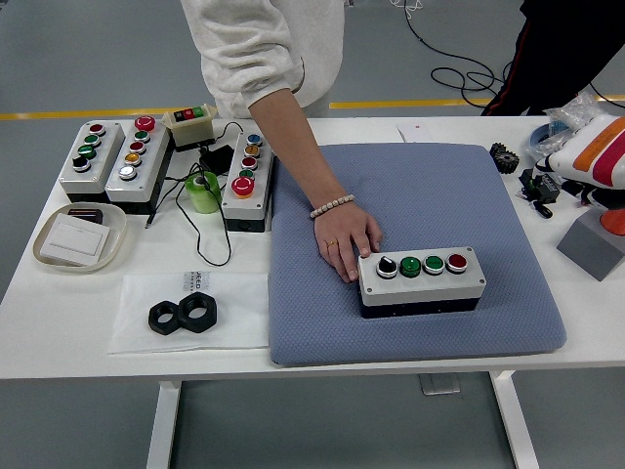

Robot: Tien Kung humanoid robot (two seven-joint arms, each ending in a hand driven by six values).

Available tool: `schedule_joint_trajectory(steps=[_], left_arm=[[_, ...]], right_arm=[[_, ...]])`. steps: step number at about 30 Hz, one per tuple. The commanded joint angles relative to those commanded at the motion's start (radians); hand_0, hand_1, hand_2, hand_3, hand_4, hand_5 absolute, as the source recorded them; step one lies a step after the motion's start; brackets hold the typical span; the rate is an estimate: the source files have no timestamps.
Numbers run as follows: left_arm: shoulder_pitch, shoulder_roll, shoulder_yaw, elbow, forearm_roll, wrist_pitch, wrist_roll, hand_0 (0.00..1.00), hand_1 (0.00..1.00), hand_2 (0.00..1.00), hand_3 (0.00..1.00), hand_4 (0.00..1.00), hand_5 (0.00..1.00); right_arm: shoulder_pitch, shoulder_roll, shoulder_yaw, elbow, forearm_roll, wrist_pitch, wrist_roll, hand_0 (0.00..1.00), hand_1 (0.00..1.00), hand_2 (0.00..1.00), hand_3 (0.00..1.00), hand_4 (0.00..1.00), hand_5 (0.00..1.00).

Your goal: Pick up the button,place it on the desk,press the button,press the button

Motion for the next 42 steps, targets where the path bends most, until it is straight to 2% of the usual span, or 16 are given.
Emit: schedule_joint_trajectory(steps=[5,10,15,21,28,34,42], left_arm=[[-0.002,-0.001,0.0,0.0,-0.001,0.001,0.0,0.741,0.913,0.984,0.943,0.611,0.998],[-0.004,-0.001,-0.001,0.0,0.0,0.001,0.0,0.741,0.914,0.983,0.943,0.609,0.998],[-0.006,-0.001,-0.003,0.0,0.003,0.001,0.0,0.741,0.913,0.983,0.943,0.611,0.998],[-0.003,-0.001,-0.003,0.0,0.002,0.002,0.0,0.74,0.913,0.984,0.943,0.61,0.998],[0.004,-0.001,-0.016,0.0,0.018,0.0,0.004,0.74,0.913,0.983,0.943,0.61,0.998],[0.006,-0.001,-0.017,0.0,0.019,0.0,0.004,0.74,0.913,0.983,0.943,0.609,0.998],[0.015,0.002,-0.011,0.0,0.011,0.0,0.002,0.74,0.913,0.983,0.943,0.609,0.998]], right_arm=[[-0.003,0.009,0.002,-0.01,0.011,-0.004,-0.004,0.315,0.171,0.181,0.781,0.303,0.002],[-0.009,0.022,0.002,-0.045,0.073,-0.013,-0.006,0.313,0.173,0.182,0.788,0.304,0.002],[-0.018,0.058,-0.018,-0.116,0.152,-0.014,-0.002,0.31,0.172,0.182,0.797,0.311,0.002],[-0.037,0.094,-0.031,-0.165,0.161,-0.015,-0.001,0.308,0.171,0.181,0.8,0.315,0.002],[-0.04,0.126,-0.054,-0.182,0.147,-0.013,0.0,0.307,0.169,0.179,0.803,0.32,0.002],[-0.029,0.134,-0.07,-0.194,0.143,-0.008,0.002,0.305,0.168,0.178,0.805,0.319,0.002],[-0.02,0.119,-0.055,-0.137,0.131,-0.002,-0.001,0.305,0.168,0.178,0.805,0.322,0.002]])
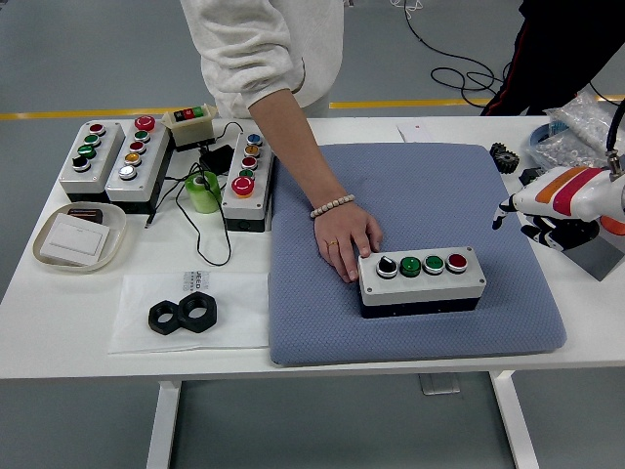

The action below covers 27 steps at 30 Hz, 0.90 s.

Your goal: Pick up the button,place it on the desk,press the button,press the button

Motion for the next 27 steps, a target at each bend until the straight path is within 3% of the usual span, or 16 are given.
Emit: schedule_joint_trajectory(steps=[12,27], left_arm=[[-0.005,0.001,-0.004,0.0,0.001,0.001,0.001,0.739,0.913,0.984,0.944,0.612,0.998],[-0.015,0.0,0.007,0.0,-0.006,0.001,-0.002,0.74,0.914,0.985,0.943,0.609,0.998]], right_arm=[[-0.021,0.008,-0.001,0.133,-0.028,0.005,-0.001,0.302,0.167,0.178,0.812,0.322,0.002],[-0.044,0.049,-0.011,0.1,-0.045,-0.005,-0.007,0.298,0.166,0.177,0.815,0.324,0.002]])
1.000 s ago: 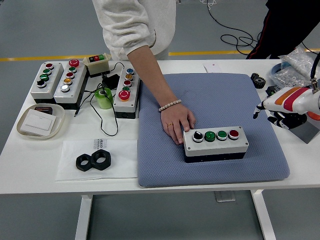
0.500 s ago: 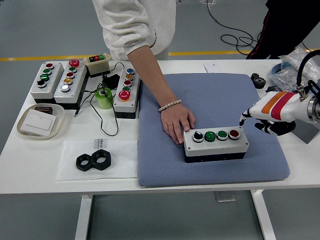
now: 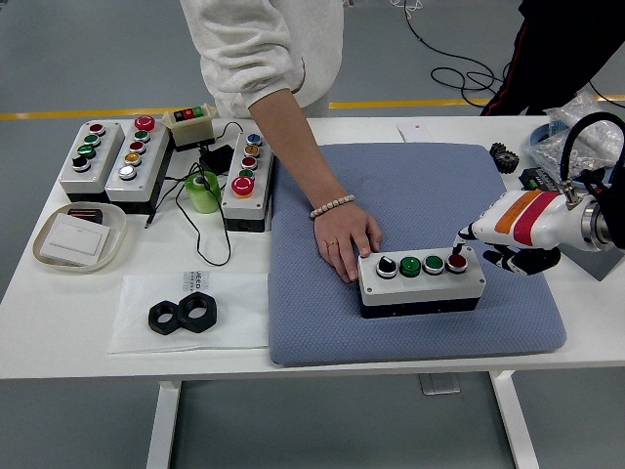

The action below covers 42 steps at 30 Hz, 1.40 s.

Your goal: Pick up the button,place it on the desk,press the button,press the button

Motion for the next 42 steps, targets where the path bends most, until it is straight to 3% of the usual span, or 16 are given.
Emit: schedule_joint_trajectory(steps=[29,42], left_arm=[[-0.026,0.002,0.031,0.0,-0.025,-0.001,-0.009,0.742,0.915,0.985,0.944,0.609,0.998],[-0.02,0.005,0.037,0.0,-0.023,-0.002,-0.01,0.743,0.915,0.985,0.943,0.61,0.998]], right_arm=[[-0.041,0.037,-0.001,-0.019,-0.012,-0.021,-0.008,0.296,0.164,0.176,0.813,0.32,0.002],[-0.044,0.043,0.003,-0.061,-0.021,-0.035,-0.017,0.296,0.164,0.176,0.812,0.315,0.002]])
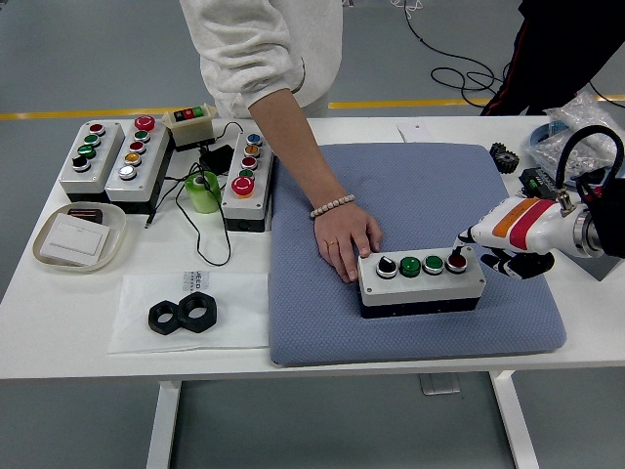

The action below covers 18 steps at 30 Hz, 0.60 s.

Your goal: Pick up the button,place it on the desk,press the button,press the button

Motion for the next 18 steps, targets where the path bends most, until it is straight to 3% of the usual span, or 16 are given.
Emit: schedule_joint_trajectory(steps=[18], left_arm=[[0.001,0.002,0.024,0.0,-0.019,-0.002,-0.004,0.742,0.915,0.985,0.943,0.609,0.998]], right_arm=[[-0.027,0.008,-0.002,-0.004,-0.002,-0.004,-0.002,0.295,0.163,0.175,0.808,0.313,0.002]])
